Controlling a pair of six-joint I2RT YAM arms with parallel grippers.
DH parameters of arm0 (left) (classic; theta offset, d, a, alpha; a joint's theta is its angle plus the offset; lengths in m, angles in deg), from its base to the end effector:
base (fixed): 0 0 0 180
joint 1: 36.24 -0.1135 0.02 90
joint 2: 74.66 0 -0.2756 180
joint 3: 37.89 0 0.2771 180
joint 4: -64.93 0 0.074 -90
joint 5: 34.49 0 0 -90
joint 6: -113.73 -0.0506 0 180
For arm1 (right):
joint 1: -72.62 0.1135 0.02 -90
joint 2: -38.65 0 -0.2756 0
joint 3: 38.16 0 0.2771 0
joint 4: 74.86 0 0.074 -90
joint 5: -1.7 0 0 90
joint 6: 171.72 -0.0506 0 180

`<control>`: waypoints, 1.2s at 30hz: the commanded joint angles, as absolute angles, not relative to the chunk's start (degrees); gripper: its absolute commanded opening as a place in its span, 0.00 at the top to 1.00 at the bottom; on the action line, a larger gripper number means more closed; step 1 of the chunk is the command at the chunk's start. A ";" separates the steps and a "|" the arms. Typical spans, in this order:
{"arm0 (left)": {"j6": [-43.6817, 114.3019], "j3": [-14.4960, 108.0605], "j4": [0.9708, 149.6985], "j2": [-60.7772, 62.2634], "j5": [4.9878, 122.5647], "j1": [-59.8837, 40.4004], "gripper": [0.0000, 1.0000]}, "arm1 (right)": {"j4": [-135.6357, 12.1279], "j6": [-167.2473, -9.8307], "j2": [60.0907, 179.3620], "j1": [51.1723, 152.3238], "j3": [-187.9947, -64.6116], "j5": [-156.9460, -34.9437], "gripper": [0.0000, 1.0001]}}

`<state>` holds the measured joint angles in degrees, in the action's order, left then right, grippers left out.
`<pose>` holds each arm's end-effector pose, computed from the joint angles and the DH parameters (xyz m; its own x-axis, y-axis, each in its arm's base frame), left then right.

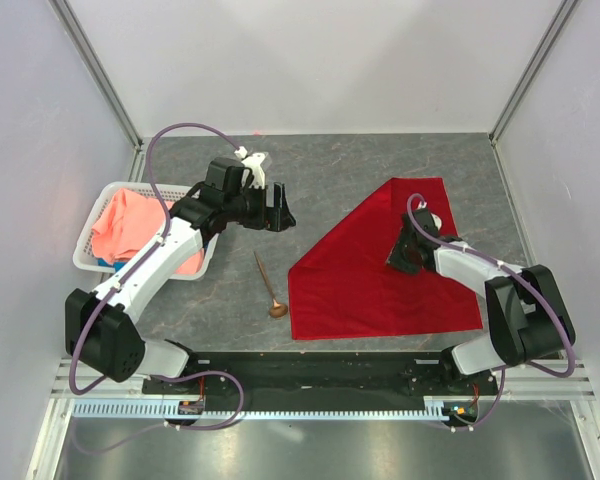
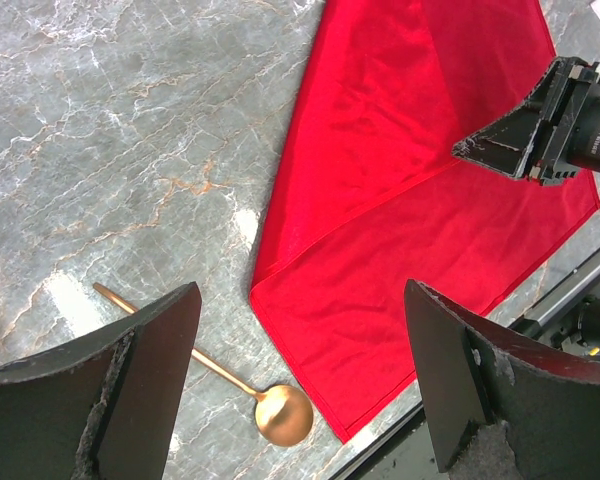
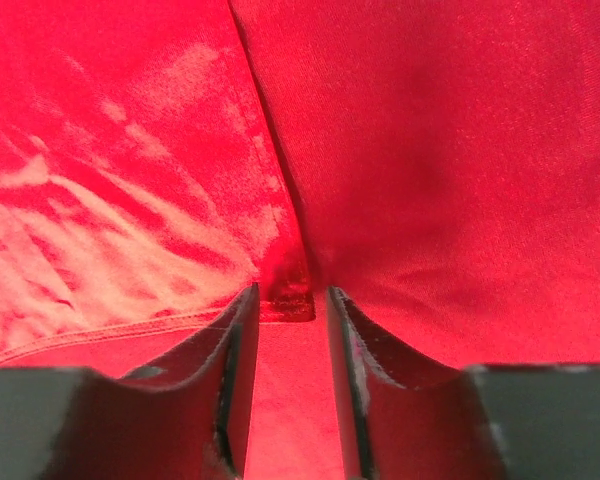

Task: Fold the napkin, place the utensils inside, and roll it up
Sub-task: Fold the napkin

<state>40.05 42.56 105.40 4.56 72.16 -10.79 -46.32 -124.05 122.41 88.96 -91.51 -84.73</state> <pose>0.3011 -0.1593 0.3127 -0.7202 0.0446 -0.6924 0.4269 0.8151 -0.3916 0.2823 0.0795 0.1405 -0.7761 0.4728 -0.4172 0.3688 0.8770 0.3079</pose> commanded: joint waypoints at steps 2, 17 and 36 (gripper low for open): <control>37.62 42.20 104.86 2.94 72.04 -11.10 0.10 | -50.04 -124.00 122.76 88.09 -90.92 -86.98 0.73; 39.73 41.85 104.33 2.77 78.71 -11.10 0.10 | -31.96 -115.31 110.20 82.47 -95.39 -78.30 1.00; 41.04 42.38 104.16 -1.27 85.48 -11.02 0.11 | -10.24 -116.88 106.84 72.98 -99.71 -68.18 1.00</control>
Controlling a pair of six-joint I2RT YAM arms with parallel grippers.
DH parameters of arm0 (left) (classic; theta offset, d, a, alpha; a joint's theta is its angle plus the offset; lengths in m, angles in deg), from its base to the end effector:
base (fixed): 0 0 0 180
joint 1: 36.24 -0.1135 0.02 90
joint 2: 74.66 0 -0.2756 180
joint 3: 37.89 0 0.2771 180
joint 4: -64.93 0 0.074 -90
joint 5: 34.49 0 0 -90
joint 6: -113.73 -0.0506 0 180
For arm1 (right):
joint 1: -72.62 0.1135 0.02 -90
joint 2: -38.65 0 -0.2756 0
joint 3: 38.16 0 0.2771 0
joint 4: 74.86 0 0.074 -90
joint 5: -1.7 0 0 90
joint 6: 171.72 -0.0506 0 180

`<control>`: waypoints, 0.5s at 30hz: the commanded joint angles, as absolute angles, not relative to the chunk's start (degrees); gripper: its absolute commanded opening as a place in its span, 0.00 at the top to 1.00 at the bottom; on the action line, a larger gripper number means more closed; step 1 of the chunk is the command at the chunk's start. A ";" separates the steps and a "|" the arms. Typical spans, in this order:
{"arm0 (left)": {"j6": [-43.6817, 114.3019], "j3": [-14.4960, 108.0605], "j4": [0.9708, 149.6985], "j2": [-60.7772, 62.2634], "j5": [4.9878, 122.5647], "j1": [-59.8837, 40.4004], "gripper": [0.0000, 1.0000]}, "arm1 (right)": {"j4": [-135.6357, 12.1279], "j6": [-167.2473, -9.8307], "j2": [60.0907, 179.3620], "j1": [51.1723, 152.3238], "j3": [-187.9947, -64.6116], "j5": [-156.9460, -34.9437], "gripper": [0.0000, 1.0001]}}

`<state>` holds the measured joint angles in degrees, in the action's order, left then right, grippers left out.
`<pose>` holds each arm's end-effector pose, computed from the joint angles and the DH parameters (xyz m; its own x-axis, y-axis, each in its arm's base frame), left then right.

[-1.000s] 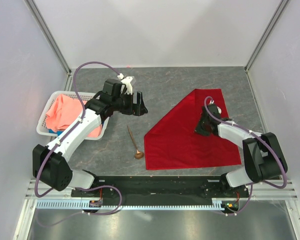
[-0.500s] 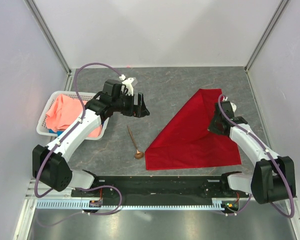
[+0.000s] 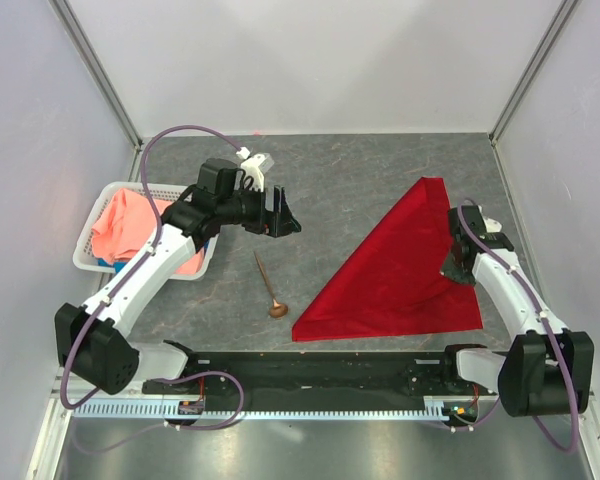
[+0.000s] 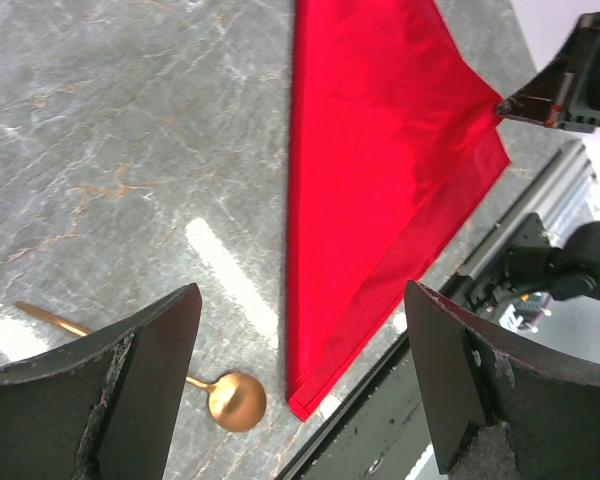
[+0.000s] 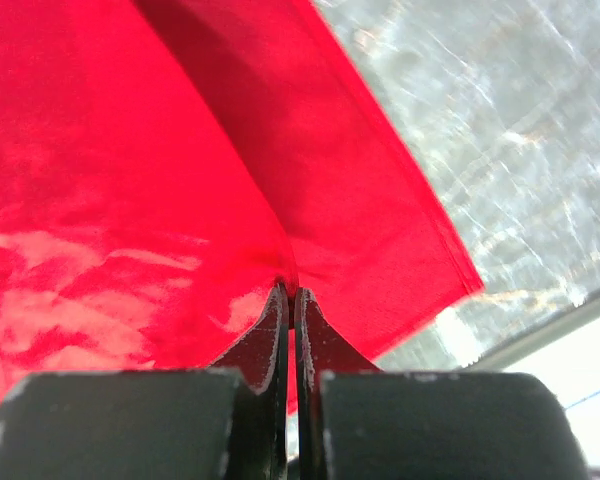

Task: Fold the napkin, place the utensils inside, and roll it up
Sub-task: Fold the napkin

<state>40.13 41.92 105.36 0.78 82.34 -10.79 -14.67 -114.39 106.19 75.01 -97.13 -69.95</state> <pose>0.2821 -0.1596 0.3312 -0.7112 0.0594 -0.7005 0.5339 0.6940 -0.4831 0.2334 -0.0062 0.2132 -0.7438 0.4818 -0.4634 0.5653 0.8233 -0.0515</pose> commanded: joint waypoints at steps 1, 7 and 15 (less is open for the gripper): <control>41.04 42.38 104.07 -1.45 85.57 -11.10 0.11 | -9.45 -116.97 107.28 72.89 -99.71 -68.18 1.00; 41.13 42.29 103.98 -1.71 86.19 -11.02 0.10 | -7.95 -116.79 109.66 68.23 -99.01 -68.79 1.00; 41.40 42.64 103.89 -1.28 87.95 -11.10 0.10 | -5.49 -115.91 111.33 61.46 -99.27 -69.76 1.00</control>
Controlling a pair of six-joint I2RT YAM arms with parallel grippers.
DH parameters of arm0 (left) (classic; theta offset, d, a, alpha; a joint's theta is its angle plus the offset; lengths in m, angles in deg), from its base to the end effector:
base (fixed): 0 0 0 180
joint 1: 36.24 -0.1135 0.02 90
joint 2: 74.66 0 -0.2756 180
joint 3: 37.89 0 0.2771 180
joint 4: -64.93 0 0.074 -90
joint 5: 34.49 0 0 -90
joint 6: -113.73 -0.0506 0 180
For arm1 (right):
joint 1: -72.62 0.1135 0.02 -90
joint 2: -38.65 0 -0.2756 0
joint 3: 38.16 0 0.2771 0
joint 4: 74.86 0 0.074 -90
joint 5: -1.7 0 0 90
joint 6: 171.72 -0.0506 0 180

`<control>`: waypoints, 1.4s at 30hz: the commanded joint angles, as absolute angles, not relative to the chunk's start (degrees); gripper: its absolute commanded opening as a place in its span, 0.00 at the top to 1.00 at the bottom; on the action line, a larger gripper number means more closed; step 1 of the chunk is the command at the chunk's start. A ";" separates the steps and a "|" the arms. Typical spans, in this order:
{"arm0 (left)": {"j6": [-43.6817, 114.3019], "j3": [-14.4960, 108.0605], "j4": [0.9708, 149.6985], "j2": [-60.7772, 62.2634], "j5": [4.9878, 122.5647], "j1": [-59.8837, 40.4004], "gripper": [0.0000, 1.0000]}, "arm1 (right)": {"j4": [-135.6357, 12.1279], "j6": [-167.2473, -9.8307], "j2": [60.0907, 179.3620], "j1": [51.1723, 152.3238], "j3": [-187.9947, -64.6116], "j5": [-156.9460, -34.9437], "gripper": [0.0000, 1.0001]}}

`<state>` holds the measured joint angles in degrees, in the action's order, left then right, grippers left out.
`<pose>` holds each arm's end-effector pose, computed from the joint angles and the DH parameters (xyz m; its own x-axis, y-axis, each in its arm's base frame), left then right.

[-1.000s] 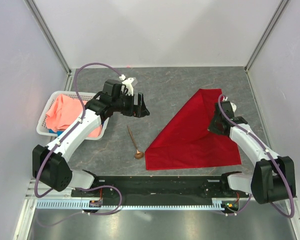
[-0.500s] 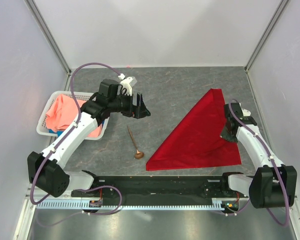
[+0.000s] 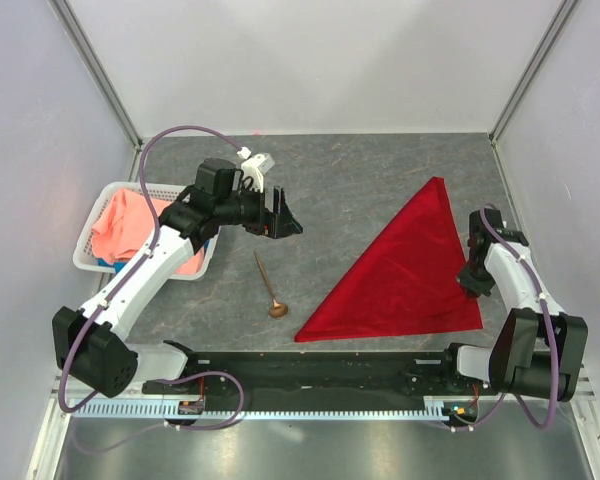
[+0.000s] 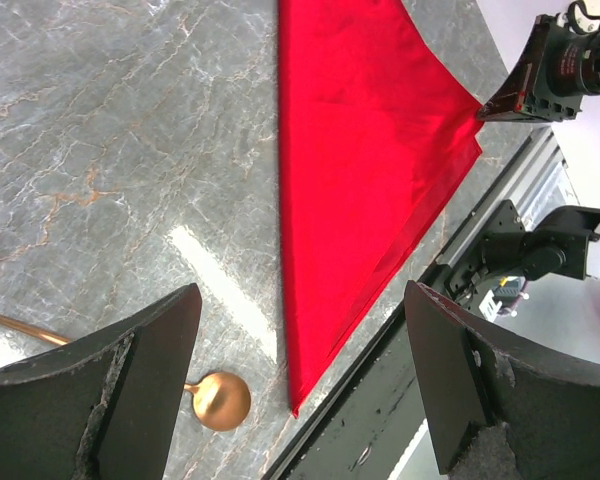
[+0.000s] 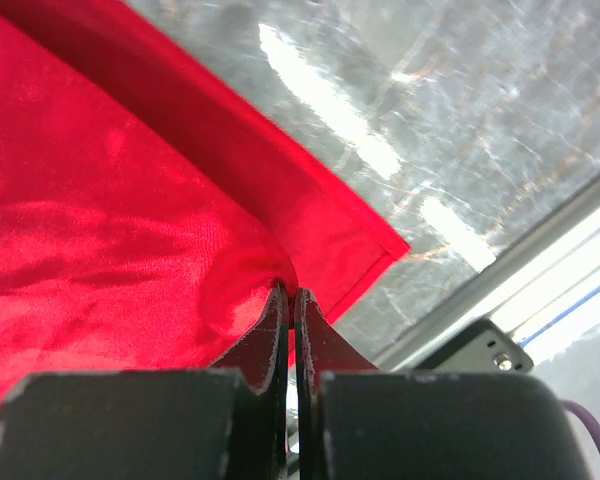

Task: Fold the napkin, place the utensils inside, and roll it up
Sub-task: Fold the napkin

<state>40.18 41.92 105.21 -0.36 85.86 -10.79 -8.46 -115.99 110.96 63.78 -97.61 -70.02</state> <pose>0.2761 -0.1597 0.3383 -0.7050 0.0649 -0.7062 0.5693 0.6457 -0.5090 0.2240 -0.0509 0.1945 -0.6876 0.6480 -0.3275 0.7150 0.6829 -0.1497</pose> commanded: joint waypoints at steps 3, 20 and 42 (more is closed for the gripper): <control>41.57 42.73 103.89 -1.10 88.73 -11.10 0.10 | -4.34 -116.53 110.54 60.32 -99.54 -69.76 1.00; 42.28 42.64 103.37 -1.71 91.02 -11.10 0.10 | 0.84 -118.20 110.19 57.68 -100.42 -65.28 1.00; 42.45 42.55 103.19 -1.54 91.90 -11.10 0.10 | -1.26 -120.13 110.01 57.42 -99.36 -65.27 0.22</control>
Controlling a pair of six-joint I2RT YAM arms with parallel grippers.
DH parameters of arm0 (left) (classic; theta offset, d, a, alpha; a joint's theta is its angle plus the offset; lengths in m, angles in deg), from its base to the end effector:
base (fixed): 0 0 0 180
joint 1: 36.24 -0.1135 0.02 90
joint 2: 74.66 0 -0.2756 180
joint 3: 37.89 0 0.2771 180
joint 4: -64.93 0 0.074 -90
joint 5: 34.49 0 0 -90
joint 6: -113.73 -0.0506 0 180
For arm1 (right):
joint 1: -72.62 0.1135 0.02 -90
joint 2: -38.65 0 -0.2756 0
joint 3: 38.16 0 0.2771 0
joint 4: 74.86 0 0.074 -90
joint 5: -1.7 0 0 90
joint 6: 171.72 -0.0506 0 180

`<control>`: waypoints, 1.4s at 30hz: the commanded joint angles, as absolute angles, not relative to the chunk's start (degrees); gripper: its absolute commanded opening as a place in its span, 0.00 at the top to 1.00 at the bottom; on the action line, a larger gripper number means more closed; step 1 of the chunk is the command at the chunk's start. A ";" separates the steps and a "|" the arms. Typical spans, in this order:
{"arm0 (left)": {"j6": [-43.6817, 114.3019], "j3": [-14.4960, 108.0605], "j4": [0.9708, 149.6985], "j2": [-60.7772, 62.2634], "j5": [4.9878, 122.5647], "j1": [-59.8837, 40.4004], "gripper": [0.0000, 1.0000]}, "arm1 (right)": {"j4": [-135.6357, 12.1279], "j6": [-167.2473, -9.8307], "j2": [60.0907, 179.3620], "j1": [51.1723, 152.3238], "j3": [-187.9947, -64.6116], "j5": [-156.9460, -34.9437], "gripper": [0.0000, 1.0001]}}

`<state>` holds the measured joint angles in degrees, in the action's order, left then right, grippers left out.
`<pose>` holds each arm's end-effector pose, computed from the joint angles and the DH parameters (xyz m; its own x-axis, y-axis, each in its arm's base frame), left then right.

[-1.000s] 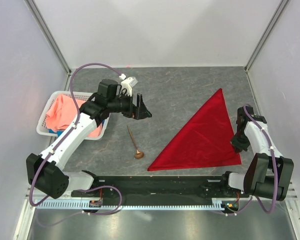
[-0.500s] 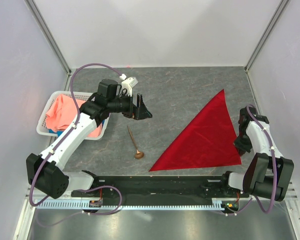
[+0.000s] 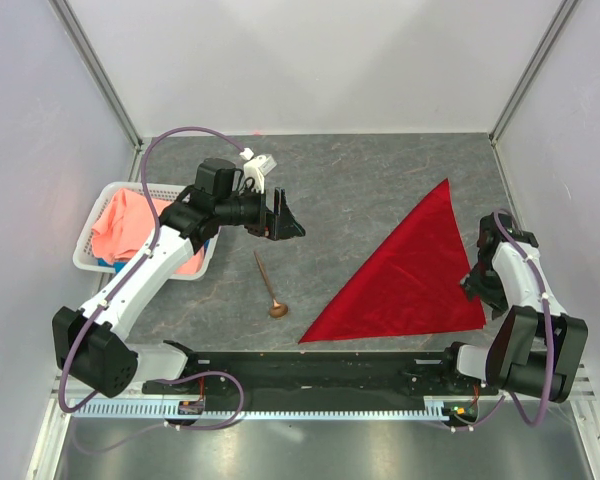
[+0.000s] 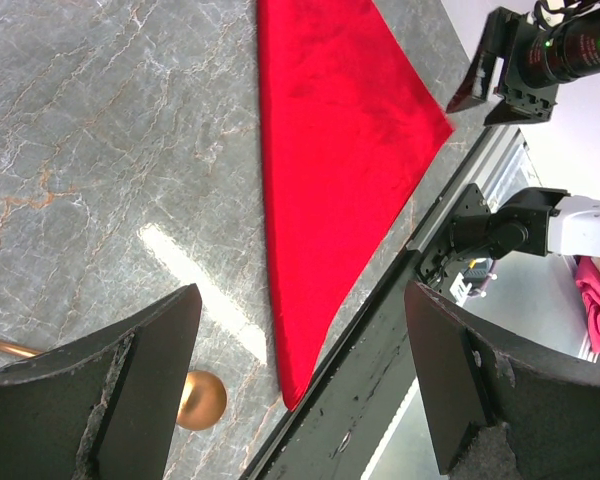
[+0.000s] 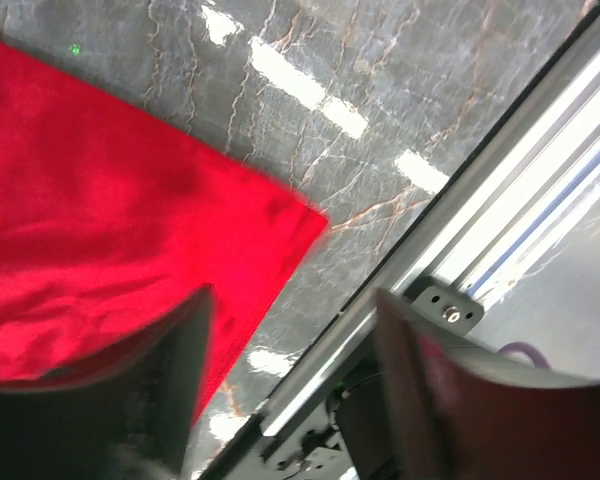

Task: Fold the napkin, place the utensils inside, and roll it up
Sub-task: Fold the napkin

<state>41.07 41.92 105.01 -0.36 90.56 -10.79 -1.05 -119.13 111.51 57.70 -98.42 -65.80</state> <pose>0.2731 -0.1622 0.3399 -0.7212 0.0730 -0.6889 0.5907 0.5843 -0.5565 0.2045 -0.0745 0.1959 -0.6074 0.7427 -0.2818 0.7932 0.5481 -0.2653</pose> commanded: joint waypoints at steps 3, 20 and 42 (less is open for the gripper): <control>42.10 42.46 103.28 -1.45 91.38 -11.10 0.10 | -1.62 -121.01 109.22 57.42 -99.53 -64.93 0.07; 37.88 43.95 101.87 7.50 87.08 -8.74 0.21 | -24.97 -109.51 92.44 59.88 -98.05 -83.00 0.13; 43.77 77.09 94.40 55.93 82.32 3.40 0.34 | -35.19 -106.16 88.04 61.37 -91.71 -100.69 0.18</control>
<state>41.64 72.28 97.82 52.77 84.25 2.76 -32.59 -106.76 88.47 61.18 -91.29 -96.42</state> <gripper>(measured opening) 0.662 0.824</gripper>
